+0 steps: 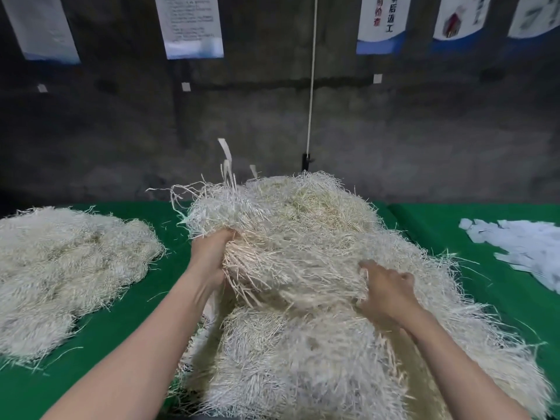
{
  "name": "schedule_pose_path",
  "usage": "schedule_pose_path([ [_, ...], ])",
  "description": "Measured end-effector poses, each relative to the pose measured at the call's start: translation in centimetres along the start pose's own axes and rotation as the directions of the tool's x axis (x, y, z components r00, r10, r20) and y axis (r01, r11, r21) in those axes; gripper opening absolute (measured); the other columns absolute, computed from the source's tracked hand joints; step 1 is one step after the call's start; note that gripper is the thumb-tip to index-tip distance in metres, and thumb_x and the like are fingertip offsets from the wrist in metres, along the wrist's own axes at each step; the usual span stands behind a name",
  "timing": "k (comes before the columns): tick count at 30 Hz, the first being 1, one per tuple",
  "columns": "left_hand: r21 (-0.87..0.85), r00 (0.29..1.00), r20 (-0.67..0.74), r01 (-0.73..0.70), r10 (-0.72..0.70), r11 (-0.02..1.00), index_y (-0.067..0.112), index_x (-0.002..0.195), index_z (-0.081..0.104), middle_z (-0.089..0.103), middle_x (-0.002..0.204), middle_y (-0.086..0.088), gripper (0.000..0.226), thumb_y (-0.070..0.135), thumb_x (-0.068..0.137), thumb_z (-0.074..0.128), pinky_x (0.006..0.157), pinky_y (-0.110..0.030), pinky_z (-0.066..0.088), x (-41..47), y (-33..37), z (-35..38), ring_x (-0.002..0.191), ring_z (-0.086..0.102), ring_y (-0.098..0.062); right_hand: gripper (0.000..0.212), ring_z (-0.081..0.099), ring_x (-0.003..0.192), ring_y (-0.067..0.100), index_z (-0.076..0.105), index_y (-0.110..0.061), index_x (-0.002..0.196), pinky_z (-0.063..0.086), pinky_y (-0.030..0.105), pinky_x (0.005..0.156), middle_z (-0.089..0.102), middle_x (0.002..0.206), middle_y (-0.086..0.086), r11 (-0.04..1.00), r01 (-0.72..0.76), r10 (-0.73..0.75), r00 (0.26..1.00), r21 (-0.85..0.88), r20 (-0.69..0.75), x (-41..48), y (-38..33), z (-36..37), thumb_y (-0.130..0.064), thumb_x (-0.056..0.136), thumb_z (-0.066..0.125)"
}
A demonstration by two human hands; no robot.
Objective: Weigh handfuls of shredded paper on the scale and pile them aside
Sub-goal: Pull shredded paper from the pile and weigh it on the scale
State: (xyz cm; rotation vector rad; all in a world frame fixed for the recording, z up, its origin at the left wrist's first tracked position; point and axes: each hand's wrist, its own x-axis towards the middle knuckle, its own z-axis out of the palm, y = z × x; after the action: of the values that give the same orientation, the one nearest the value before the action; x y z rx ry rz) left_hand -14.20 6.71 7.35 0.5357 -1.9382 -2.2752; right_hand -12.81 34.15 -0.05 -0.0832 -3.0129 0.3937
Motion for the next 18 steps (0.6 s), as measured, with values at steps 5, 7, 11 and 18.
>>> schedule_pose_path([
  [5, -0.049, 0.994, 0.107, 0.028, -0.023, 0.998, 0.014, 0.092, 0.063, 0.037, 0.144, -0.005, 0.011, 0.008, 0.084, 0.059, 0.112, -0.055, 0.015, -0.5, 0.6, 0.2, 0.140, 0.022, -0.031, 0.139, -0.013, 0.144, 0.015, -0.024, -0.047, 0.141, -0.011, 0.043, 0.113, -0.016, 0.155, -0.013, 0.949, 0.289, -0.299, 0.952, 0.128, 0.061, -1.4, -5.2, -6.8, -0.053, 0.052, 0.082],
  [7, -0.071, 0.986, 0.167, 0.014, -0.002, 0.997, 0.018, 0.078, 0.066, 0.047, 0.122, 0.009, 0.017, 0.005, 0.085, 0.056, 0.105, -0.038, 0.036, -1.0, 0.8, 0.7, 0.126, 0.041, -0.024, 0.149, -0.024, 0.140, 0.011, -0.037, -0.050, 0.132, -0.013, 0.040, 0.113, -0.032, 0.148, -0.017, 0.867, 0.398, -0.416, 0.909, 0.300, -0.006, -1.4, -8.3, -6.6, -0.053, 0.044, 0.084],
  [11, -0.053, 0.982, 0.182, -0.045, 0.054, 0.998, 0.016, 0.076, 0.063, 0.042, 0.138, -0.003, 0.009, 0.008, 0.077, 0.058, 0.101, -0.048, 0.032, -1.7, 1.0, 1.4, 0.119, 0.042, -0.023, 0.143, 0.010, 0.142, 0.017, -0.028, -0.049, 0.137, 0.017, 0.037, 0.114, -0.012, 0.156, -0.005, 0.735, 0.233, -0.437, 0.881, 0.636, 0.183, -1.1, -13.6, -0.6, -0.040, 0.053, 0.087],
  [18, -0.257, 0.976, 0.189, -0.054, 0.105, 0.965, 0.019, 0.089, 0.057, 0.069, 0.087, 0.007, 0.018, 0.003, 0.082, 0.052, 0.055, -0.030, 0.054, -0.5, 2.5, -0.2, 0.073, 0.068, -0.014, 0.051, 0.061, 0.075, 0.003, 0.040, -0.026, 0.137, 0.049, 0.013, 0.061, 0.061, 0.119, 0.001, 0.924, 0.072, -0.069, 0.997, 0.375, -0.022, 1.2, -6.3, 8.6, -0.012, 0.091, 0.057],
])
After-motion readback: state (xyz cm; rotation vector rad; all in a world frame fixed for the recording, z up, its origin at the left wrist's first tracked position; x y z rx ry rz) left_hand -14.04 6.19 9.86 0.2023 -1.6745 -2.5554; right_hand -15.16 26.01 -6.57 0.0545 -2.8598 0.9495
